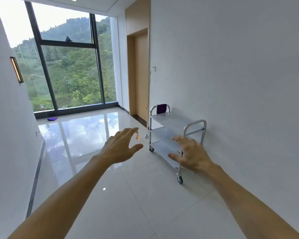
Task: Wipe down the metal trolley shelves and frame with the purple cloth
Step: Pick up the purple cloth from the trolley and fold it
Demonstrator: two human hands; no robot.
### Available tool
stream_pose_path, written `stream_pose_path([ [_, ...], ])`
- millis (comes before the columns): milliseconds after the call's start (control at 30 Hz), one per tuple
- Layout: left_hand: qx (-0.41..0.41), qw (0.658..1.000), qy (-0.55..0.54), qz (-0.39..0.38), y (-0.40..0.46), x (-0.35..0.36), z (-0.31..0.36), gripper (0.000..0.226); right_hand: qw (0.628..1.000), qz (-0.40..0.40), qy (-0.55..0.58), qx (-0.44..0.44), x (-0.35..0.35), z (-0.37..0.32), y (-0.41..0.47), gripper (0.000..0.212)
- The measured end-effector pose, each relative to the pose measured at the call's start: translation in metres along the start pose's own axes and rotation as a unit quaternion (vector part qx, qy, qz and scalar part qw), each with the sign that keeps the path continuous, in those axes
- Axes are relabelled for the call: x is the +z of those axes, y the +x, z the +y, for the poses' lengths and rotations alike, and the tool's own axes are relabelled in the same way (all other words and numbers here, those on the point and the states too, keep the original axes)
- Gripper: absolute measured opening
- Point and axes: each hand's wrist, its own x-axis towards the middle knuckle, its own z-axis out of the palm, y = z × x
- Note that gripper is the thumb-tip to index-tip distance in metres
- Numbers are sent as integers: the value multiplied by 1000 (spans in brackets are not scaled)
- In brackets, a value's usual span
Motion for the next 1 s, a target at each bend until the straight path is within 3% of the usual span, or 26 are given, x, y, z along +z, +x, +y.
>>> stream_pose_path([
  [500,30,999,-43,-3,212,48,-132,74,998,0,17,53,71,16,215,71],
  [1000,-9,998,-46,-37,430,157,-185,73,997,-25,59,49,153,142,438,73],
])
